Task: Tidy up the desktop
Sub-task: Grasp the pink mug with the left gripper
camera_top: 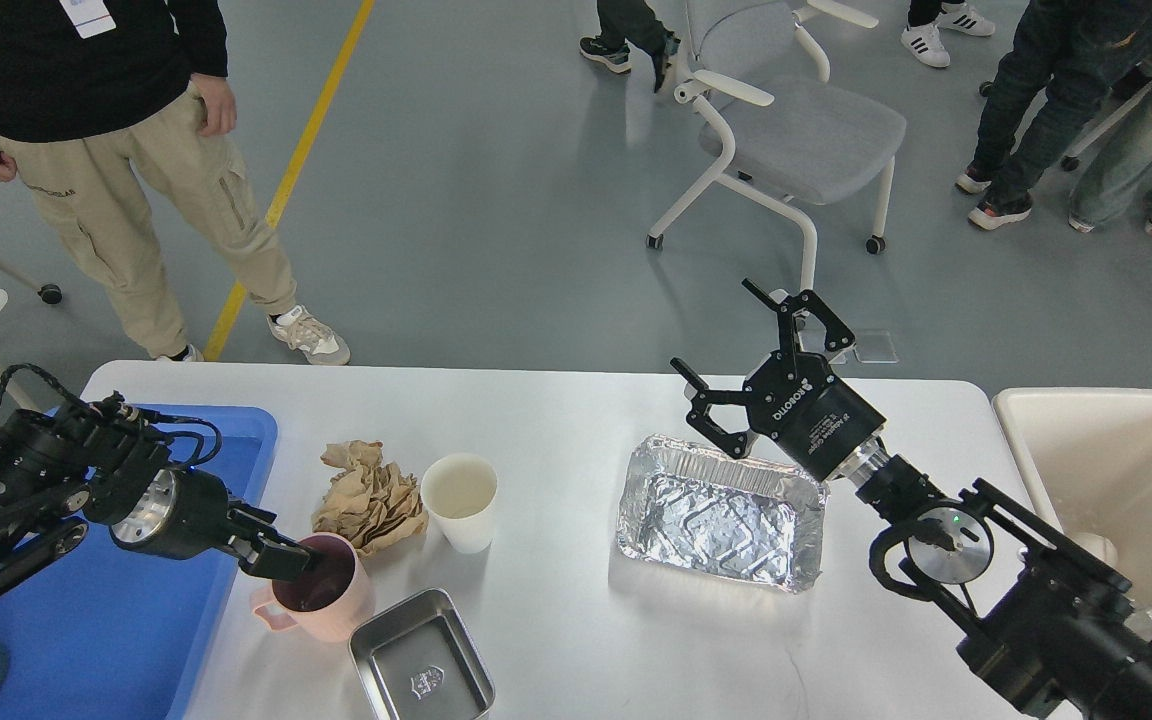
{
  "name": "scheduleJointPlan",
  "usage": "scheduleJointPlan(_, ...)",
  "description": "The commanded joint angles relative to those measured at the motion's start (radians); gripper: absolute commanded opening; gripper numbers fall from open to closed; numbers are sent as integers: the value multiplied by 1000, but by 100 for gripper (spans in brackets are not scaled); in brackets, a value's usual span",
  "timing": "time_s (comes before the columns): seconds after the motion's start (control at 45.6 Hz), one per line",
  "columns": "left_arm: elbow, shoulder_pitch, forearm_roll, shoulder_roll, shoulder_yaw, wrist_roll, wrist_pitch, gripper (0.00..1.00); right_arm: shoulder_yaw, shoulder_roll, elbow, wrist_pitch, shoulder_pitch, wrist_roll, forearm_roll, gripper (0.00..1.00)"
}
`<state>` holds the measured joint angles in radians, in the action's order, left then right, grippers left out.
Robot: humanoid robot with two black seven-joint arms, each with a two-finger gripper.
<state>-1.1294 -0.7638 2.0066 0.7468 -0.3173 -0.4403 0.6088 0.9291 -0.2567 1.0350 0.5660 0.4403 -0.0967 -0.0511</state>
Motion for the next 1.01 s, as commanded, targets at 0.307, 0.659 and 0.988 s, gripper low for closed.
scheduleJointPlan(0.307, 2, -32, 20, 2, 63, -29, 0, 22, 0, -1, 0, 0, 0, -3, 0, 100)
scheduleJointPlan(0.659, 8, -23, 20, 9, 64, -66, 0, 5, 2, 2, 0, 0, -9, -5, 0, 100)
scheduleJointPlan(0.988, 10, -23, 20, 26, 63, -97, 0, 0, 0, 4, 0, 0, -11, -5, -1, 100)
